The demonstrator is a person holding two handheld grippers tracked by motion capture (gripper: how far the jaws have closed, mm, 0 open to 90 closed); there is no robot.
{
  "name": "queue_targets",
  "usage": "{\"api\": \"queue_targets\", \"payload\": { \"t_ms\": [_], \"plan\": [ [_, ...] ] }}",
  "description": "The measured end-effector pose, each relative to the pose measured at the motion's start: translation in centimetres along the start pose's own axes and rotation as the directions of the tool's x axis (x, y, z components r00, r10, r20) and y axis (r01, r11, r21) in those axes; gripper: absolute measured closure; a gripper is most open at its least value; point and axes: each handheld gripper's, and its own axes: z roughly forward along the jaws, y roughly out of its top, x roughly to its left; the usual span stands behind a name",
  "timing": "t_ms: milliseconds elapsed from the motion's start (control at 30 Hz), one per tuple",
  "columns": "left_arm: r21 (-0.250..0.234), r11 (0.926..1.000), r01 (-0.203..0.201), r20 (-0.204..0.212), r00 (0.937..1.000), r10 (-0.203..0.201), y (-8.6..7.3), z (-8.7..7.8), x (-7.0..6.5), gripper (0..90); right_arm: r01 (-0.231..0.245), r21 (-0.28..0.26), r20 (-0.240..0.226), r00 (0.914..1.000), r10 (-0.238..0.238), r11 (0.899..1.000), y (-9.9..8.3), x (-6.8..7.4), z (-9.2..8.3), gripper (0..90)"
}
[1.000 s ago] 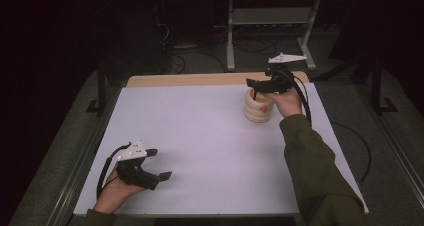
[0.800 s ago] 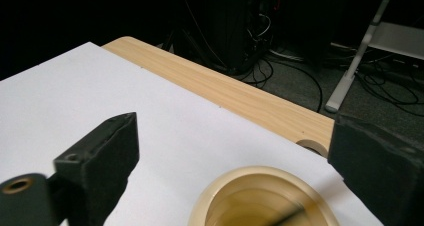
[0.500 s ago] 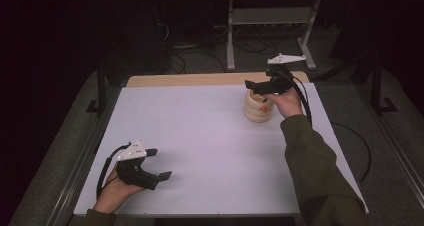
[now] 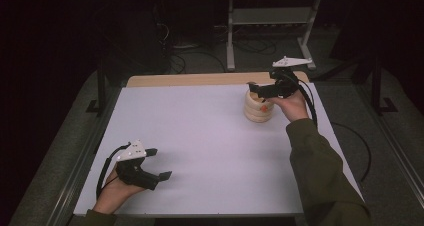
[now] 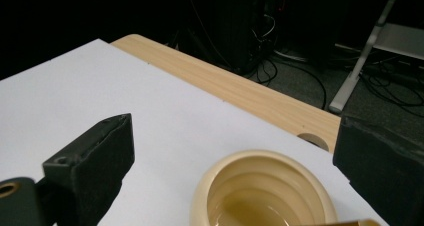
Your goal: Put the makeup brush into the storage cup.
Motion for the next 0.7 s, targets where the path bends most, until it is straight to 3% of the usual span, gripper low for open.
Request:
{"api": "queue_targets", "payload": {
  "t_ms": [367,700],
  "plan": [
    [-0.002,1.0000,-0.001,-0.006,1.0000,0.001,0.0,-0.1,0.1,3.8,0.011,-0.030,-0.031,0.9994,-0.012,0.999,-1.2,0.4,-1.9,2.5],
    [-0.003,1.0000,0.006,-0.001,1.0000,-0.006,0.0,-0.1,-0.1,3.8,0.025,0.003,-0.037,0.9990,-0.025,1.000,-2.5,1.1,-2.9,2.2]
  ]
}}
